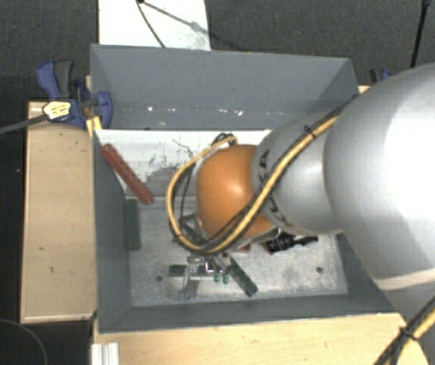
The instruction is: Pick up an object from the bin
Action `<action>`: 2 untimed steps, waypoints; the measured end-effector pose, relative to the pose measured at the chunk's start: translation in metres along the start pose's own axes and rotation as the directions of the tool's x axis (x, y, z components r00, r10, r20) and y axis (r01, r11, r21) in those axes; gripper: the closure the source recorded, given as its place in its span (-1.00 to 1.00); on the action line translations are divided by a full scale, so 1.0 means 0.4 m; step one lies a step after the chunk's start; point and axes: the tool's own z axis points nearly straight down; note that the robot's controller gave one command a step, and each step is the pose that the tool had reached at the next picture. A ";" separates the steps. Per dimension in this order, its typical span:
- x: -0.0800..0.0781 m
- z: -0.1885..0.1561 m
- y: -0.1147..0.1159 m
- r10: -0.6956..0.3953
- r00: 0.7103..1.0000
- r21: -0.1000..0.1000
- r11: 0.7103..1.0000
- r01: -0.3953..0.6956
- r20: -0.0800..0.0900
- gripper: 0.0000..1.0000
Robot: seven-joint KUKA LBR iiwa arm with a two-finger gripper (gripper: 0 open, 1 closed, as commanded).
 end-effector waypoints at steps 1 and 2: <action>0.060 -0.009 -0.016 0.220 0.975 0.001 0.975 -0.220 0.002 -1.00; 0.058 -0.010 -0.016 0.226 0.974 -0.001 0.974 -0.226 0.003 -1.00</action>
Offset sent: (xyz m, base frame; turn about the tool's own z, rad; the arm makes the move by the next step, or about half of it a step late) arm -0.0248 -0.0044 0.0031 0.2211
